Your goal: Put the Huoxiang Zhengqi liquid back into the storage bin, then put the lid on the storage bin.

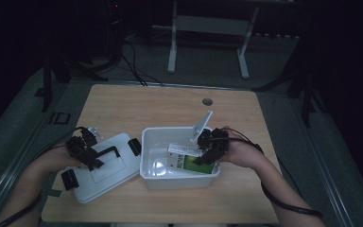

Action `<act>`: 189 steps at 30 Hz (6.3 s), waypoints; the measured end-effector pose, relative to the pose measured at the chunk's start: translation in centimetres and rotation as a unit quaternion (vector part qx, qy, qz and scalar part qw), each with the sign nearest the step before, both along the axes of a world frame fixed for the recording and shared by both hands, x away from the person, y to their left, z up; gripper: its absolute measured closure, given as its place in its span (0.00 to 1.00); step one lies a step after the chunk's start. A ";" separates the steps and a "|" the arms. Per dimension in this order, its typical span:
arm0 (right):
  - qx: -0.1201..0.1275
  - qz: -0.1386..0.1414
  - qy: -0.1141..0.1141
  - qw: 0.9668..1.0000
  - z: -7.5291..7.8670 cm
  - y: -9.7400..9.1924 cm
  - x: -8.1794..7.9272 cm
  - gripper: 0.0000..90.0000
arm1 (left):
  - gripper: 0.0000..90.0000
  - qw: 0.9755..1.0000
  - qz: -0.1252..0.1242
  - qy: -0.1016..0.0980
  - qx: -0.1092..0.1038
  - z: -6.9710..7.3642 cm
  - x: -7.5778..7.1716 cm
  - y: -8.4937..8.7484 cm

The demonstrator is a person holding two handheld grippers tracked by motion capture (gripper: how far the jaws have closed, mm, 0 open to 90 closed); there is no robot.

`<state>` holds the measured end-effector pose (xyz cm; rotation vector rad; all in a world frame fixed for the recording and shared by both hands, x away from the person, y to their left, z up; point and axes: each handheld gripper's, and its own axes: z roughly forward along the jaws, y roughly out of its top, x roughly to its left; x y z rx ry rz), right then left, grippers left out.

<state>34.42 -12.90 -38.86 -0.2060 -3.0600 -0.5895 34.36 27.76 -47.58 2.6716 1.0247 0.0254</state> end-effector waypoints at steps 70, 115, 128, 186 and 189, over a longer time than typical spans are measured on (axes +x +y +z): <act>0.042 -0.066 -0.014 0.997 0.4 -3.9 1.4 0.43 | 0.54 1.000 -0.002 -0.001 -0.011 -0.1 0.3 -0.6; -0.008 -0.214 -0.021 0.977 -8.1 -15.7 2.5 0.22 | 0.78 0.999 -0.017 -0.009 0.036 0.1 1.1 -1.7; -0.017 -0.204 -0.011 0.979 -9.1 -15.2 2.3 0.21 | 0.78 0.998 -0.036 -0.004 0.058 0.3 1.8 -3.0; -0.011 -0.202 -0.011 0.979 -9.5 -15.5 1.7 0.20 | 0.93 0.992 -0.102 -0.055 0.049 13.5 -0.8 -6.3; -0.009 -0.203 -0.010 0.979 -9.5 -15.6 1.6 0.20 | 0.93 0.991 -0.113 -0.054 0.051 13.5 -0.5 -7.4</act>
